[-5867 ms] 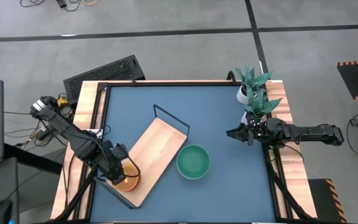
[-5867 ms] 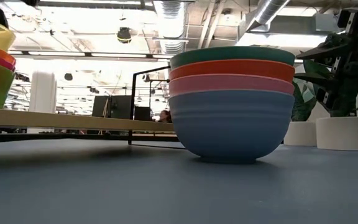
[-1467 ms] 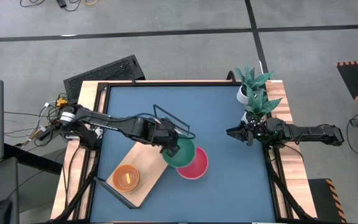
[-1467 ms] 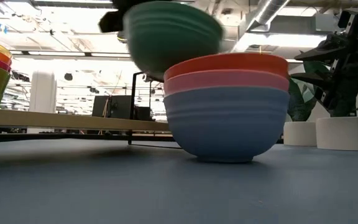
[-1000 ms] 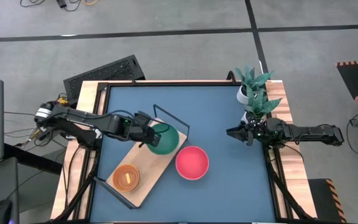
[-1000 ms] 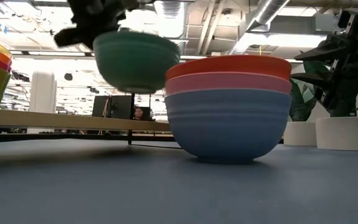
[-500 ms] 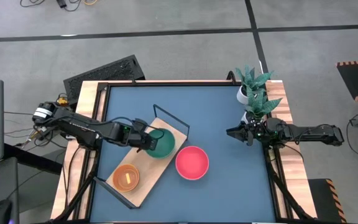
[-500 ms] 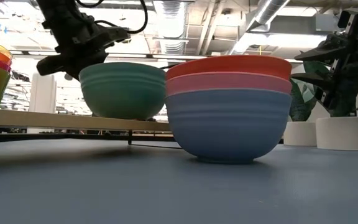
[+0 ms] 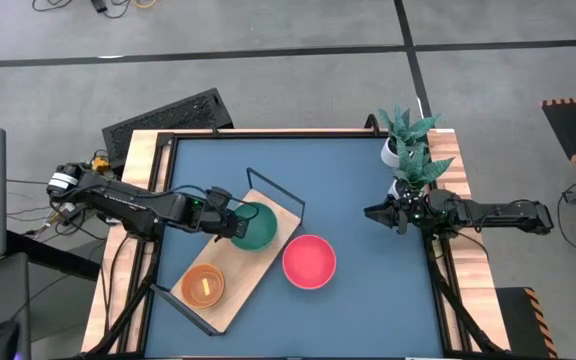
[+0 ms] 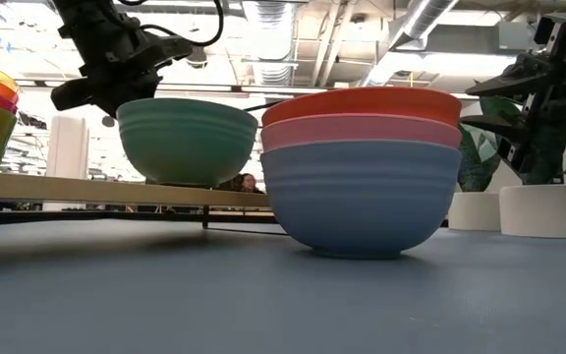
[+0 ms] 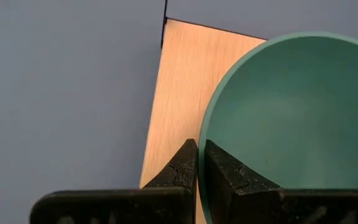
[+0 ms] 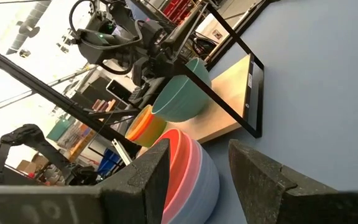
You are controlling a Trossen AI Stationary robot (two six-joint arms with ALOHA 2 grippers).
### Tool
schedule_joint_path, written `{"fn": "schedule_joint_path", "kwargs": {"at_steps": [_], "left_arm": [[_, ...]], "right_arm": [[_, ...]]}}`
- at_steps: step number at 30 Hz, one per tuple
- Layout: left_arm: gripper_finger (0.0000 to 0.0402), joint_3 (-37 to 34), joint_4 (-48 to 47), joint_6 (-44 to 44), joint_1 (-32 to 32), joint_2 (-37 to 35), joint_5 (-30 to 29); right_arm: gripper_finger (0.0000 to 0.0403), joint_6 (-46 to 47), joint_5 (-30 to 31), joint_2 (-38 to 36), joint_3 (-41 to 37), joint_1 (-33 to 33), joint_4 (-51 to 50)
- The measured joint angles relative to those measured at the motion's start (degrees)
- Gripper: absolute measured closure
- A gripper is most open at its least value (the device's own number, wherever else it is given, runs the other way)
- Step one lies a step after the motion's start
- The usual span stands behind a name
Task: Place and stack bowls onto a shelf
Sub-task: Put the big dark green bowl on the shelf, then stack the big red bowl on top of the big green bowl on the shelf
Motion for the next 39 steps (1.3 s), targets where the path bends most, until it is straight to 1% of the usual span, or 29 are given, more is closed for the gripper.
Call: {"fn": "schedule_joint_path", "kwargs": {"at_steps": [5, 9, 13, 17, 21, 24, 27, 30, 32, 35, 37, 39], "left_arm": [[0.0396, 0.00, -0.09, 1.94, 0.00, 0.00, -0.29], [0.0372, 0.00, 0.35, 3.87, 0.00, 0.00, -0.36], [0.0336, 0.00, 0.34, 4.75, 0.00, 0.00, -0.40], [0.0290, 0.18, 0.43, 6.22, 0.00, -0.22, 0.11], [0.0244, 2.67, -0.05, 9.21, 0.03, -1.08, 0.43], [0.0221, 5.23, -1.35, 10.94, 0.36, -1.97, 0.37], [0.0210, 8.67, -2.13, 13.64, 0.39, -2.71, 0.32], [0.0208, 12.83, -1.34, 18.06, 0.28, -2.95, 0.60], [0.0207, 15.21, 1.89, 21.48, 0.17, -2.95, 0.91], [0.0207, 17.25, 9.46, 26.90, 0.17, -2.07, 1.12], [0.0207, 18.41, 13.92, 30.06, 0.16, -0.01, 0.96], [0.0207, 19.51, 16.13, 32.66, 0.13, 3.19, 1.16]], "right_arm": [[0.0214, -0.03, 0.00, -0.02, 0.00, 0.00, 0.00], [0.0214, -0.05, -0.02, -0.01, 0.00, 0.00, 0.00], [0.0214, -0.07, -0.02, -0.01, 0.00, 0.00, -0.02], [0.0214, 0.06, -0.02, 0.00, 0.00, 0.00, -0.02], [0.0214, 0.21, -0.02, 0.00, 0.00, 0.00, -0.02], [0.0214, 0.24, -0.04, 0.00, 0.00, 0.00, 0.00], [0.0214, 0.24, -0.04, 0.00, 0.00, 0.00, -0.02], [0.0214, 0.25, -0.02, 0.00, 0.00, 0.00, -0.02], [0.0214, 0.25, -0.02, -0.02, 0.00, -0.01, 0.00], [0.0214, 0.26, -0.02, -0.02, 0.00, 0.00, 0.00], [0.0214, 0.31, -0.02, 0.00, 0.00, 0.00, -0.02], [0.0214, 0.32, -0.02, -0.01, 0.00, -0.01, -0.02]]}}
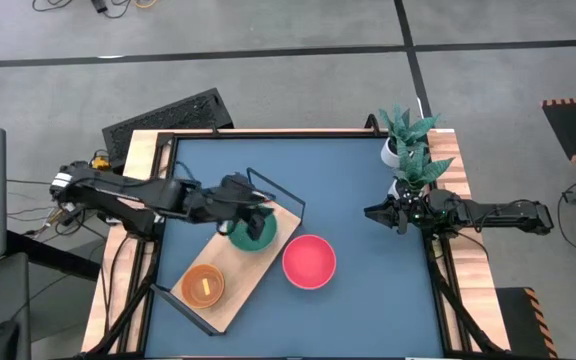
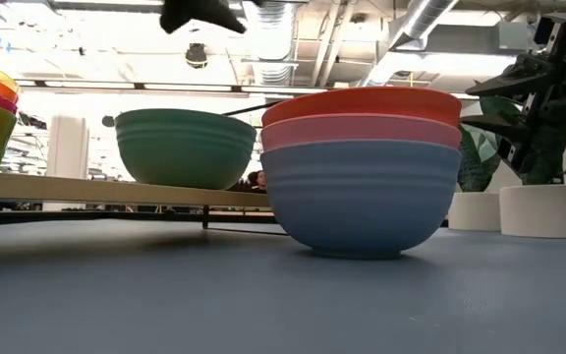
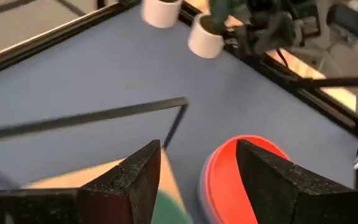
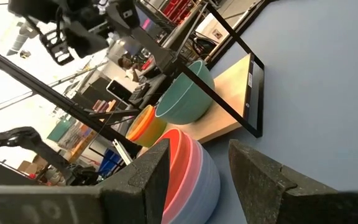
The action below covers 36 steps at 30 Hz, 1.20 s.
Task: Place and stack bowls onto a shelf
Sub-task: Stack the big red bowl on top of the big green bowl on the shelf
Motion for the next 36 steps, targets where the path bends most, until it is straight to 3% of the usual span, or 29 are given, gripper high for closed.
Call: {"fn": "schedule_joint_path", "kwargs": {"at_steps": [9, 16, 25, 36], "left_arm": [[0.0207, 11.18, 2.10, 8.72, 0.00, 18.95, 5.79], [0.0207, 20.98, -1.61, 13.89, -0.34, 28.53, 7.79], [0.0207, 22.20, -4.21, 14.45, -0.33, 33.80, 9.76], [0.0207, 18.68, -7.45, 11.59, -0.15, 34.21, 9.91]], "right_arm": [[0.0214, 0.09, 0.00, 0.01, 0.00, 0.01, 0.01], [0.0214, 0.07, 0.00, 0.01, 0.00, 0.01, 0.00], [0.0214, -0.11, 0.00, -0.01, 0.02, 0.01, 0.02], [0.0214, -0.57, 0.00, 0.00, 0.01, 0.01, 0.01]]}}
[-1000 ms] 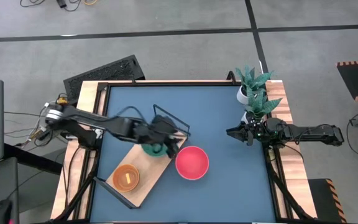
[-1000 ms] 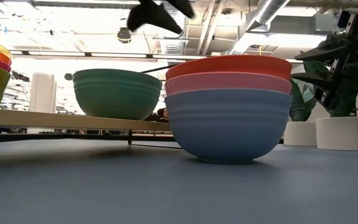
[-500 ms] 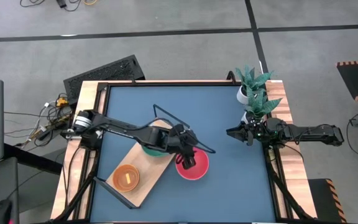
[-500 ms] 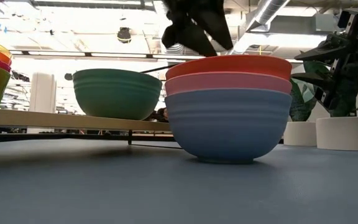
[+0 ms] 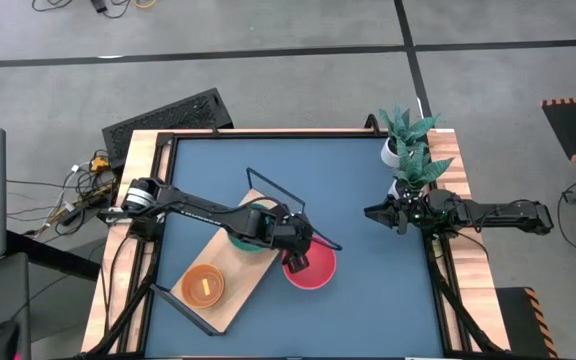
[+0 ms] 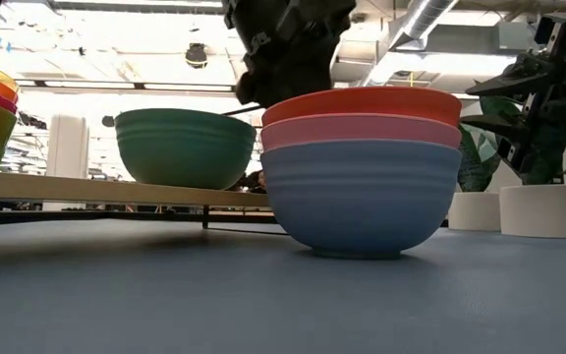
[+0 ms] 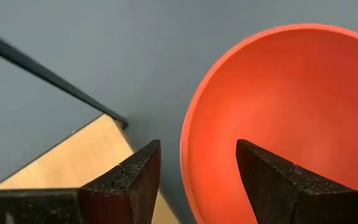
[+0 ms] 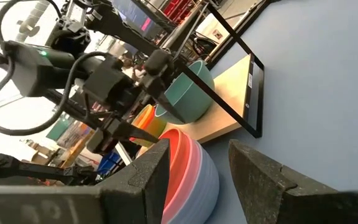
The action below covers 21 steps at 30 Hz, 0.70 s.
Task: Place and stack bowls onto a shelf
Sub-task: Stack the big red bowl on top of the big green bowl on the shelf
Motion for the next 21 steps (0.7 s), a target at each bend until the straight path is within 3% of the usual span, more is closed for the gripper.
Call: {"fn": "schedule_joint_path", "kwargs": {"at_steps": [15, 21], "left_arm": [[0.0208, -0.44, -1.46, -0.54, 0.07, 1.06, 2.05], [0.0241, -0.49, -2.36, -1.96, 0.07, 2.89, 4.72]], "right_arm": [[0.0214, 0.04, -0.02, -0.01, -0.01, 0.00, 0.01], [0.0214, 0.04, -0.02, 0.00, -0.01, 0.04, 0.00]]}}
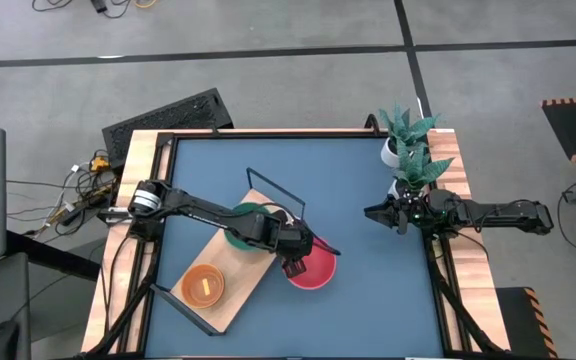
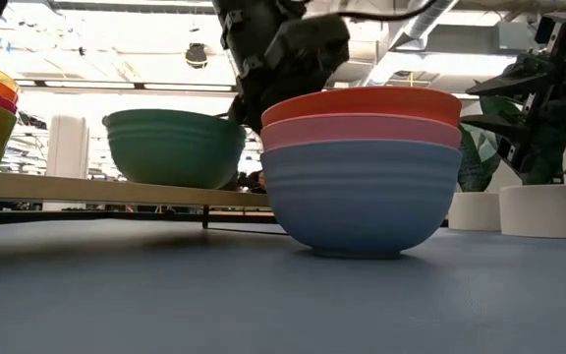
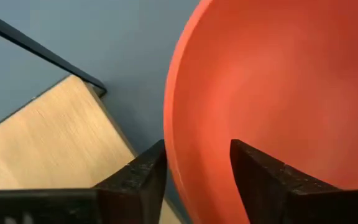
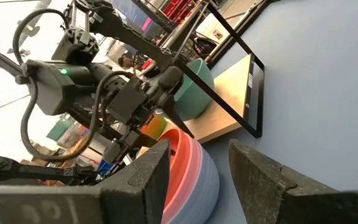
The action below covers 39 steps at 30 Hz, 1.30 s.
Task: Place and stack bowls onto a shelf
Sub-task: Stack the big red bowl on top of the big green bowl on the shelf
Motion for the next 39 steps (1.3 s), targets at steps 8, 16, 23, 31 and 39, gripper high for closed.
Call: {"fn": "schedule_joint_path", "kwargs": {"at_steps": [8, 16, 23, 31, 39], "left_arm": [[0.0313, 2.65, -0.94, 0.96, 0.04, -0.61, -2.55], [0.0366, 3.31, -1.34, 2.22, 0.19, -0.61, -3.25], [0.0398, 3.34, -0.92, 1.42, 0.09, -0.81, -2.72], [0.0400, 4.38, 0.18, -2.00, 0.11, -0.87, -0.40], [0.0401, 12.85, -4.53, -2.69, 0.35, -0.90, 1.00]], "right_arm": [[0.0214, -0.02, 0.02, -0.01, 0.00, -0.04, 0.01], [0.0214, 0.00, 0.02, -0.01, 0.01, -0.04, 0.01], [0.0214, 0.00, 0.02, 0.01, 0.00, -0.04, -0.01], [0.0214, -0.02, 0.02, 0.01, 0.01, -0.04, -0.01], [0.0214, -0.02, 0.02, -0.01, 0.00, -0.04, 0.01]]}}
